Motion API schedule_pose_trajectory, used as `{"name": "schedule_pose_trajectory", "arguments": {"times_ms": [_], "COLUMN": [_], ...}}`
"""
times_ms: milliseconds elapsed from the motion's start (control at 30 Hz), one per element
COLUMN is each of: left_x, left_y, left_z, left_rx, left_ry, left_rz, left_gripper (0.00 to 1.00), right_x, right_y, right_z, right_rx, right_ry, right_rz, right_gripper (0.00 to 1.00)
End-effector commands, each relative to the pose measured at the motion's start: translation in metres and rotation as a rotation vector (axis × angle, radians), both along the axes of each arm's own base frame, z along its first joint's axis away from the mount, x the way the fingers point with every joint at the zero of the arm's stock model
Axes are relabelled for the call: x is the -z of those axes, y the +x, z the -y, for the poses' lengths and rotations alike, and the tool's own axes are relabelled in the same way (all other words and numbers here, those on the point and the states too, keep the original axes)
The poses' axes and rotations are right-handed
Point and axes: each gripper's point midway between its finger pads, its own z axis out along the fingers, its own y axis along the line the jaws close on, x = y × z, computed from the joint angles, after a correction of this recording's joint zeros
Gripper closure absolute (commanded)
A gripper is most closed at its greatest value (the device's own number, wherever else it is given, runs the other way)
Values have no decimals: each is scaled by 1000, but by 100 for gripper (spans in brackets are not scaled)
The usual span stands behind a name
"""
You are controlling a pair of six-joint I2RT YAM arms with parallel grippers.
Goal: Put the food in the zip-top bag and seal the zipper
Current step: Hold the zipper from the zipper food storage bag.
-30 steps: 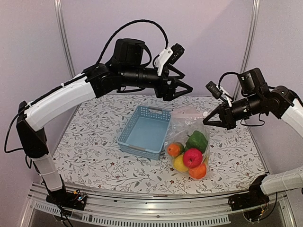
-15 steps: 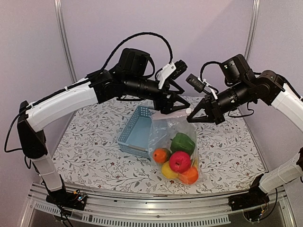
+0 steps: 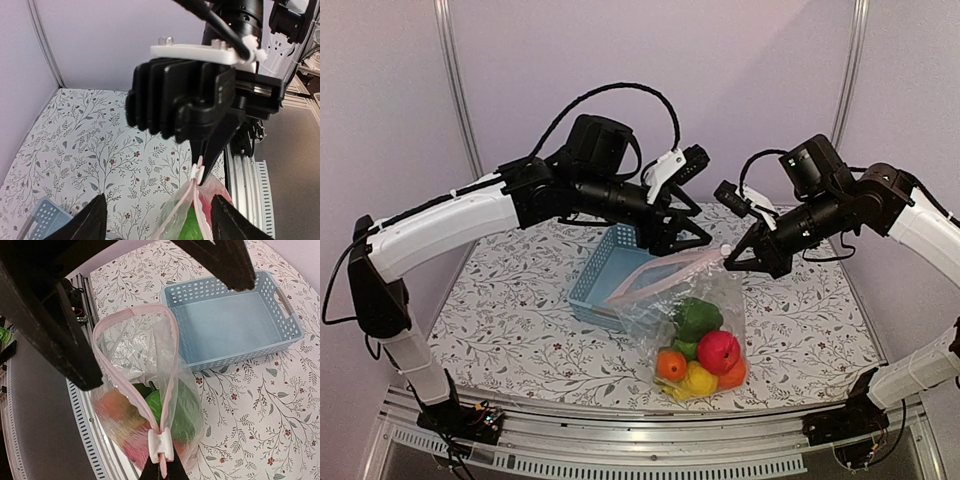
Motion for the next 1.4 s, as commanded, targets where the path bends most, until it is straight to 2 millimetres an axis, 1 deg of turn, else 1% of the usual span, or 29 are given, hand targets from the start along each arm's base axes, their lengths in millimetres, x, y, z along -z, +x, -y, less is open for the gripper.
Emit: {"name": "schedule_pose_trajectory", "arguments": {"times_ms": [0, 133, 167, 233, 300, 400, 567, 767, 867, 1067, 1167, 1267, 1367], "left_x": [-11, -9, -8, -5, -4, -5, -8, -7, -4, -1, 1, 2, 4], "left_y": [-13, -9, -7, -4, -1, 0, 0, -4, -7, -9, -10, -9, -8], "left_z": [-4, -7, -7, -6, -3, 0, 6, 11, 12, 15, 16, 17, 18], "left_rx": [30, 24, 25, 32, 33, 38, 69, 114, 135, 158, 164, 169, 170], "left_ry": [-35, -67, -82, -107, -122, -135, -146, -153, -153, -154, -152, -150, -149], "left_rz": [-28, -104, -136, -194, -214, -212, -190, -180, -191, -207, -214, -216, -221], "left_gripper": [29, 31, 33, 40, 44, 45, 50, 58, 60, 65, 69, 75, 77], "right_x": [-14, -28, -29, -30, -32, -35, -34, -32, -31, -29, -27, -26, -26], "right_y": [21, 24, 24, 22, 17, 10, 5, 8, 8, 10, 11, 12, 14], "right_z": [-6, -15, -16, -17, -18, -19, -22, -23, -24, -26, -26, -27, -27], "right_rx": [22, 4, -1, -12, -33, -65, -88, -83, -86, -87, -84, -83, -74], "right_ry": [0, 30, 34, 40, 53, 75, 87, 83, 84, 82, 79, 80, 76], "right_rz": [85, 103, 101, 97, 87, 72, 48, 53, 49, 47, 49, 46, 52], "right_gripper": [100, 100, 100, 100, 100, 100, 100, 100, 100, 100, 100, 100, 100]}}
